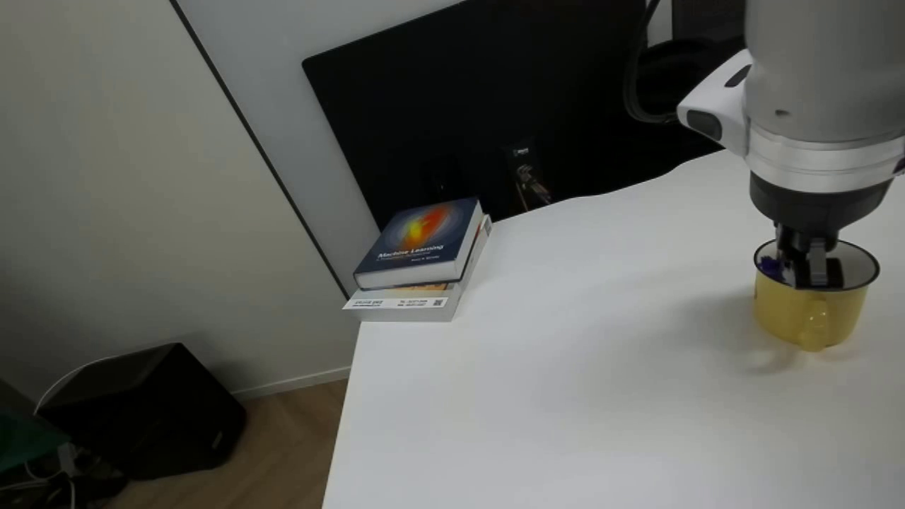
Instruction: Take the marker out of the cup and put it on the table
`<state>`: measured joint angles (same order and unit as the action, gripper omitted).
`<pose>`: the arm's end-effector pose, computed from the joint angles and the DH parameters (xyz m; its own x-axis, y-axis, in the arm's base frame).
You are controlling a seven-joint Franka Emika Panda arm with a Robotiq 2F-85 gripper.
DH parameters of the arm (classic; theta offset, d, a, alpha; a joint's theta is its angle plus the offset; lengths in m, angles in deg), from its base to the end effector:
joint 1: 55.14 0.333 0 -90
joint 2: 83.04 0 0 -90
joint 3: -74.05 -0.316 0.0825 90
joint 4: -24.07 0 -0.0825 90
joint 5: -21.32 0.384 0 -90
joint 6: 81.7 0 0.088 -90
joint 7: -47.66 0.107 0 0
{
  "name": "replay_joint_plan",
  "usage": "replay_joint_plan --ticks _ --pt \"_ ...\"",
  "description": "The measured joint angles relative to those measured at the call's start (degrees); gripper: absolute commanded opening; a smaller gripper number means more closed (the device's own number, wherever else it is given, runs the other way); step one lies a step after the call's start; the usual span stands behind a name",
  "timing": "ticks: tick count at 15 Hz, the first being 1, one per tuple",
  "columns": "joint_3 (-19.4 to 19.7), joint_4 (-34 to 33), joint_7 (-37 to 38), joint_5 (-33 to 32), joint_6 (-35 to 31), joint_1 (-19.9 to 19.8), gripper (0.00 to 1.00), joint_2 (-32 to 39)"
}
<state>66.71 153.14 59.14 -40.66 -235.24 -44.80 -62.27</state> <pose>0.5005 0.1900 0.2021 0.4930 0.8687 -0.0493 0.7905 -0.4235 0.4425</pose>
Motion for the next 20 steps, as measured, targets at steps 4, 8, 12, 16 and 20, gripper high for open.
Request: replay_joint_plan --ticks 4,8,12,16,20 --pt "0.0 0.1 0.0 0.0 0.0 0.0 0.53 0.1" --pt "0.0 0.2 0.0 0.0 0.0 0.0 0.74 0.1" --pt "0.0 0.3 0.0 0.0 -0.1 0.0 0.96 0.2" --pt "0.5 0.3 1.8 -2.3 -1.8 0.0 1.00 0.2" --pt "1.2 0.3 4.2 -5.4 -3.4 0.0 0.92 0.2"
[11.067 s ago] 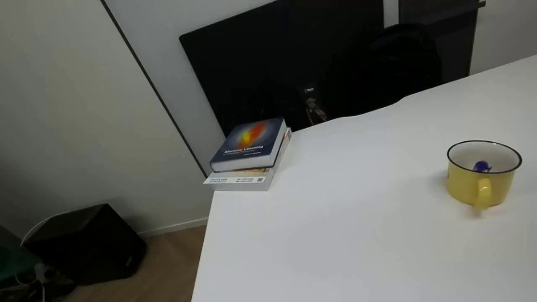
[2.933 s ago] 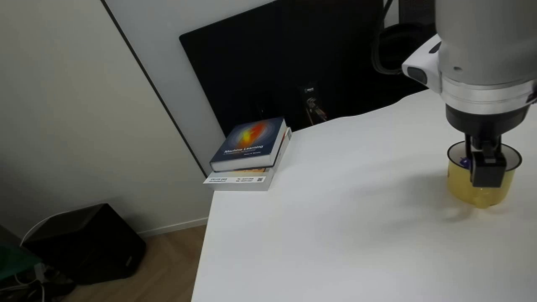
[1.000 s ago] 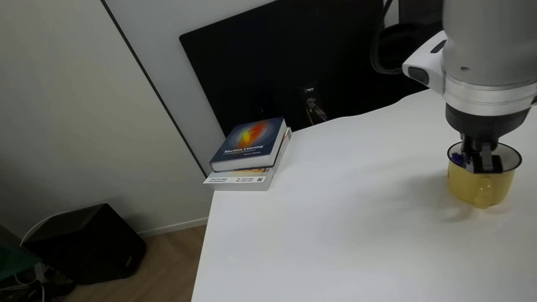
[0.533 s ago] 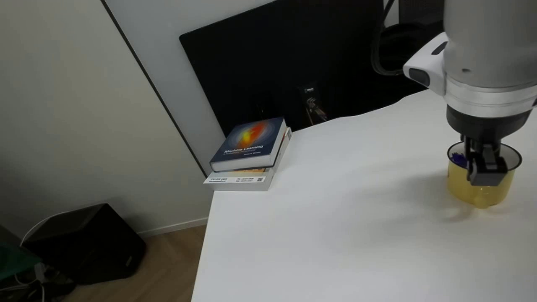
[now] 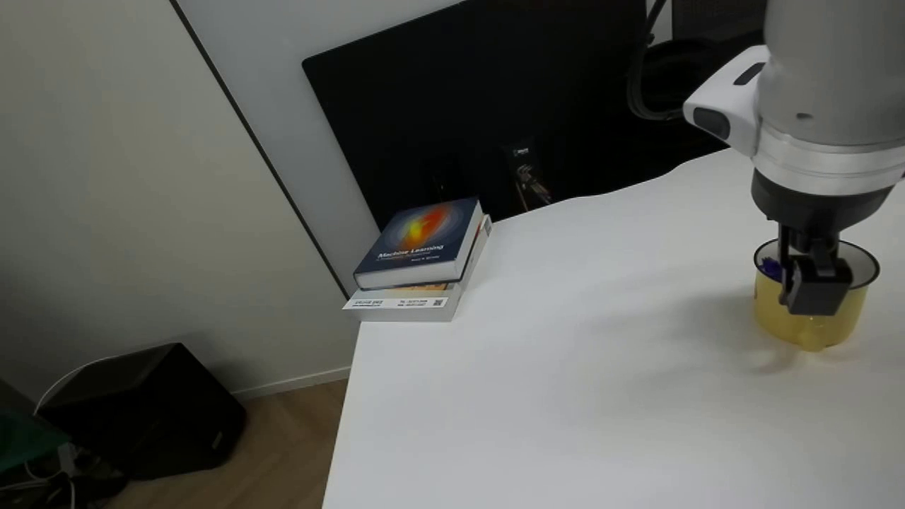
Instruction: Take the marker out of the cup and put it on the table
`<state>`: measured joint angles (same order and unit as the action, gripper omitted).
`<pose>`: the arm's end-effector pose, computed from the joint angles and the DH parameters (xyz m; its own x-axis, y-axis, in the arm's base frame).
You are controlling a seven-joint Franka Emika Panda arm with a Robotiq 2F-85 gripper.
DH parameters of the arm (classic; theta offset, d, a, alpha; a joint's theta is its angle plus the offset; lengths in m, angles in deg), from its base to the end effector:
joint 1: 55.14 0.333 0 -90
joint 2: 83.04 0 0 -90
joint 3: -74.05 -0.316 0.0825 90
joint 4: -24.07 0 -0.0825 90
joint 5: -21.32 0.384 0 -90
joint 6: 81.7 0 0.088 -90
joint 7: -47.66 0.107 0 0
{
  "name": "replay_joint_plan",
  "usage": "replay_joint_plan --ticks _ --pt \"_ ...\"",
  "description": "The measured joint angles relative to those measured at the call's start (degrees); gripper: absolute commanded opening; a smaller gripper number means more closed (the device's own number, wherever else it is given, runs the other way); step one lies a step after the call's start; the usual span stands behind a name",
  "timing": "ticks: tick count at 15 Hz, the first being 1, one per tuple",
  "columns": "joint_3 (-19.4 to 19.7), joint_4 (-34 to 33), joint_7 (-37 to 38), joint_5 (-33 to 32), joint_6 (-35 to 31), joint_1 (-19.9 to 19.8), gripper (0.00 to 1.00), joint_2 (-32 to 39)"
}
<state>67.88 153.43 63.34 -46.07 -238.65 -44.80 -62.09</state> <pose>0.4988 0.1869 0.2004 0.4737 0.8807 -0.0064 0.7822 -0.4174 0.4626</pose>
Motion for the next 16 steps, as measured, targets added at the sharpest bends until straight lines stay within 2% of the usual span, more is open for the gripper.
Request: replay_joint_plan --ticks 1,11,13,16 --pt "0.1 0.0 0.5 -0.6 -0.2 0.0 0.73 0.0" --pt "0.8 0.1 3.6 -3.4 -1.7 0.0 0.03 0.0" --pt "0.9 0.2 3.8 -3.4 -1.9 -0.1 0.00 0.0" --pt "0.9 0.3 3.9 -3.1 -2.0 -0.3 0.02 0.0"
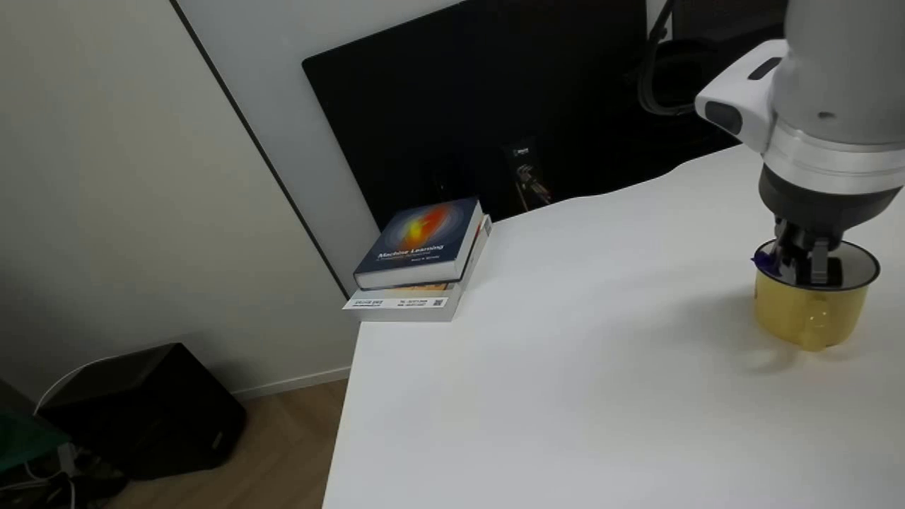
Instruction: Take the marker out of the cup and put it on the table
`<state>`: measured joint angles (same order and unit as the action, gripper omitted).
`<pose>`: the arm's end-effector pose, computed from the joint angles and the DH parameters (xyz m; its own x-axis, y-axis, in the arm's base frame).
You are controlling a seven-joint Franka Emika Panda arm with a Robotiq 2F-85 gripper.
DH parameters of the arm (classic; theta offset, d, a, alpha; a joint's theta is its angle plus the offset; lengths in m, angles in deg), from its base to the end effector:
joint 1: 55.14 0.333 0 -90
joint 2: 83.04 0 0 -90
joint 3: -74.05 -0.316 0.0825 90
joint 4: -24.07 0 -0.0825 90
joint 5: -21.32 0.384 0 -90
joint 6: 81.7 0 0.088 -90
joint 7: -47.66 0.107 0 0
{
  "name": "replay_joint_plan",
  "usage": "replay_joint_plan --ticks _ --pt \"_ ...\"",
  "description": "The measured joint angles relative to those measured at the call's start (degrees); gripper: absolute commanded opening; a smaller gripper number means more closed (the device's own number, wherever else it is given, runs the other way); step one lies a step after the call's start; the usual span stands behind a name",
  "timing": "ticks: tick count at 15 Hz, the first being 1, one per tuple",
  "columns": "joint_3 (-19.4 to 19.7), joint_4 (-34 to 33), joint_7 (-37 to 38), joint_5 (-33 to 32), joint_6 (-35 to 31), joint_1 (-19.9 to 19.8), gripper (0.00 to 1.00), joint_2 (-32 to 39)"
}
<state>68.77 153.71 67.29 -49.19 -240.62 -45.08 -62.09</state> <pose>0.4982 0.1806 0.1994 0.4887 0.8720 0.0290 0.7630 -0.4433 0.4705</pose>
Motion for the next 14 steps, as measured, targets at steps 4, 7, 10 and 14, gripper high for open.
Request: replay_joint_plan --ticks 4,7,10,14 --pt "0.0 0.0 0.0 1.4 -0.1 -0.4 0.02 -0.3" --pt "0.0 -0.1 0.0 2.0 -0.2 -0.5 0.02 -1.2" --pt "0.0 -0.1 -0.2 2.9 -0.2 -0.7 0.02 -3.0" --pt "0.0 -0.1 -1.0 4.7 -0.1 -1.1 0.02 -6.0"
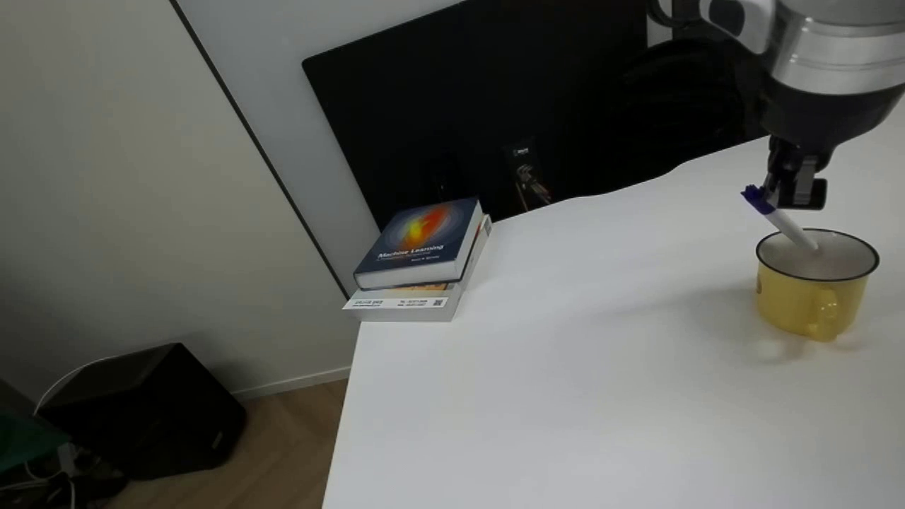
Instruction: Take the marker out of the cup and put it on the table
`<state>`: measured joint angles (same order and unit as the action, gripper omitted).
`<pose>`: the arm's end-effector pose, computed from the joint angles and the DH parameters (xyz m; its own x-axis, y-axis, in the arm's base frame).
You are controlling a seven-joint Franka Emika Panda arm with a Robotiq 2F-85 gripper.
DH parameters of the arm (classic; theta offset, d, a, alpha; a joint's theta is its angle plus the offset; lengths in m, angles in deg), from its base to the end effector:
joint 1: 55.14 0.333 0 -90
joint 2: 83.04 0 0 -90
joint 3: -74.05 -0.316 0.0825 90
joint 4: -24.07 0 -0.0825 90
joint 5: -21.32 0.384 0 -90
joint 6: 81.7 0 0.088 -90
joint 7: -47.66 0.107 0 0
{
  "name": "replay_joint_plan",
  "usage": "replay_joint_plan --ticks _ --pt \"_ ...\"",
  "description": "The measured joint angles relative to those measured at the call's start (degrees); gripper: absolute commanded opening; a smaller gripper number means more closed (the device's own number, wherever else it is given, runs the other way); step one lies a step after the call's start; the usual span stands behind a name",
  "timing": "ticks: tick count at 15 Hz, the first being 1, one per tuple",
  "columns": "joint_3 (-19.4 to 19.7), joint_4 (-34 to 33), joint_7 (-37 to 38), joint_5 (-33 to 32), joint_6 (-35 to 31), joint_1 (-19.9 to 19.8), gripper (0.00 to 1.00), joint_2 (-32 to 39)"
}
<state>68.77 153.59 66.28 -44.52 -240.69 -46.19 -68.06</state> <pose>0.5162 0.1722 0.2572 0.5437 0.8307 0.1197 0.6847 -0.5215 0.5092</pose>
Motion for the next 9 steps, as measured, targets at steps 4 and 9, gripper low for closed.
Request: replay_joint_plan --ticks 4,9 --pt "-0.3 0.0 -4.5 5.6 -0.1 -0.6 0.02 -2.7" --pt "-2.1 0.7 -13.8 17.9 -1.5 -0.7 0.02 -4.9"
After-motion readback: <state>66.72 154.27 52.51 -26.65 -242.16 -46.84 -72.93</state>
